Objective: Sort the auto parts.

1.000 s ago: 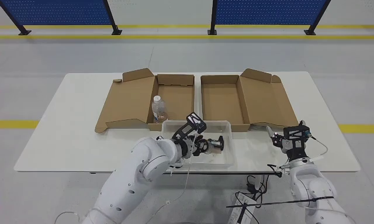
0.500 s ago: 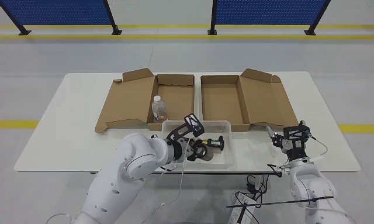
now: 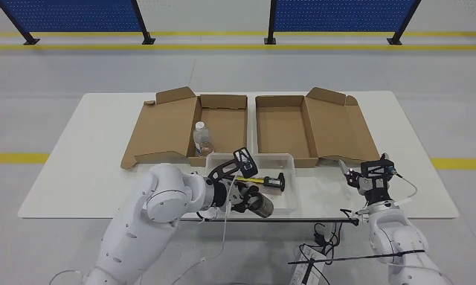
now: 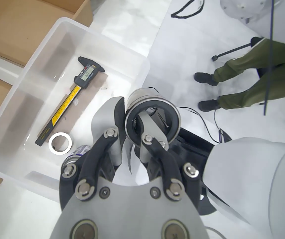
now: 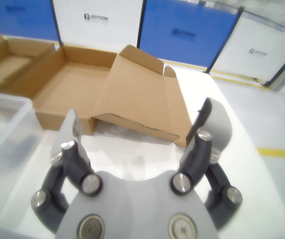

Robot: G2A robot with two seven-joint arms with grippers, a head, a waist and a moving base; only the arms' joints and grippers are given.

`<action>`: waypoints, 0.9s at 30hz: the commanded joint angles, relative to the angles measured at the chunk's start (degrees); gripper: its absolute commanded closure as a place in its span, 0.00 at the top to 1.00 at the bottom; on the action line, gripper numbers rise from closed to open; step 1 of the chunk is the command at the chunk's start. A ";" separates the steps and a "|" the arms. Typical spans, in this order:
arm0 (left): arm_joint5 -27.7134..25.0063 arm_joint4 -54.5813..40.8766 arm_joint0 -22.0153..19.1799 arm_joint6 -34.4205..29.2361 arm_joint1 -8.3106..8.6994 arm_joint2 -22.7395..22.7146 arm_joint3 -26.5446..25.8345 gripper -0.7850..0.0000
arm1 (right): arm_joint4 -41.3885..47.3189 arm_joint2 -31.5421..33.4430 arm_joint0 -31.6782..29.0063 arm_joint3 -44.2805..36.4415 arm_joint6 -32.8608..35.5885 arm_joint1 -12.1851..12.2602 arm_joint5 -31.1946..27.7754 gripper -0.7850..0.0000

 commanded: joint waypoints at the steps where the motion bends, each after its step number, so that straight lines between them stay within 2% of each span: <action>1: -0.21 -0.68 -0.18 -0.44 0.21 0.02 0.05 0.00 | 0.00 0.00 0.00 0.00 0.00 0.00 0.00 1.00; 17: 0.16 -1.60 -2.22 0.17 1.51 1.54 1.93 0.00 | 0.00 0.00 0.00 0.00 0.00 0.00 0.00 1.00; 21: 0.89 -0.03 -2.79 2.41 1.77 1.24 2.35 0.00 | 0.00 0.00 0.00 0.00 0.00 0.00 0.00 1.00; 27: 4.95 4.38 -3.46 9.65 1.96 -0.25 3.36 0.00 | 0.00 0.00 0.00 0.00 0.00 0.00 0.00 1.00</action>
